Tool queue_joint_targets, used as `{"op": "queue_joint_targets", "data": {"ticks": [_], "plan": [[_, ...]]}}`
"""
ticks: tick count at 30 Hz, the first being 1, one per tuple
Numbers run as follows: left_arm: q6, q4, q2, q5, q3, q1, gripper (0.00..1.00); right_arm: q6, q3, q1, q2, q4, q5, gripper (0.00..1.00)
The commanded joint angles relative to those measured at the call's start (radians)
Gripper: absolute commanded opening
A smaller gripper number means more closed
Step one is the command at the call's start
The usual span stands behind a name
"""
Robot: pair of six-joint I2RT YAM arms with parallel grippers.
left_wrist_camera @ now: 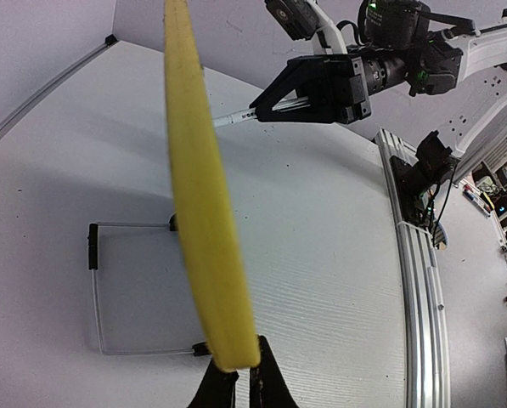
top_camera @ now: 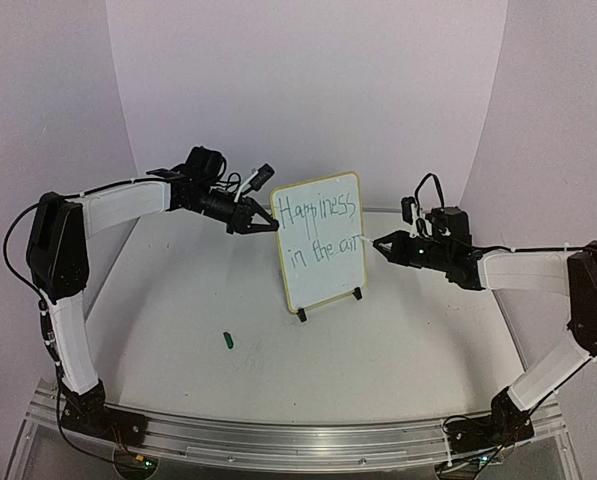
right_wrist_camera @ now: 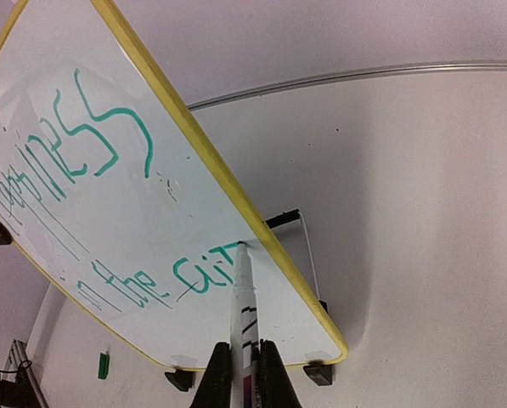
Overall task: Write a sentence on the whiteboard
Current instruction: Write on the whiteboard with the whiteboard marker without the cap.
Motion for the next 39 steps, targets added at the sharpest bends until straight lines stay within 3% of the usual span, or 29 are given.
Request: {"op": "queue_joint_targets", "data": {"ticks": [1, 10, 18, 39], "plan": [[0.01, -0.121, 0.004, -0.027, -0.013, -0.036, 0.0, 0.008, 0.019, -0.002, -0.018, 0.019, 0.034, 0.0], [0.0, -0.112, 0.008, -0.026, -0.016, -0.036, 0.0, -0.011, -0.004, -0.002, -0.107, 0.003, -0.062, 0.0], [-0.018, -0.098, 0.004, -0.025, -0.017, -0.037, 0.0, -0.048, -0.084, -0.001, -0.23, -0.106, 0.031, 0.0], [-0.027, -0.093, 0.003, -0.025, -0.018, -0.036, 0.0, -0.066, -0.006, 0.061, -0.046, -0.096, 0.111, 0.0]]}}
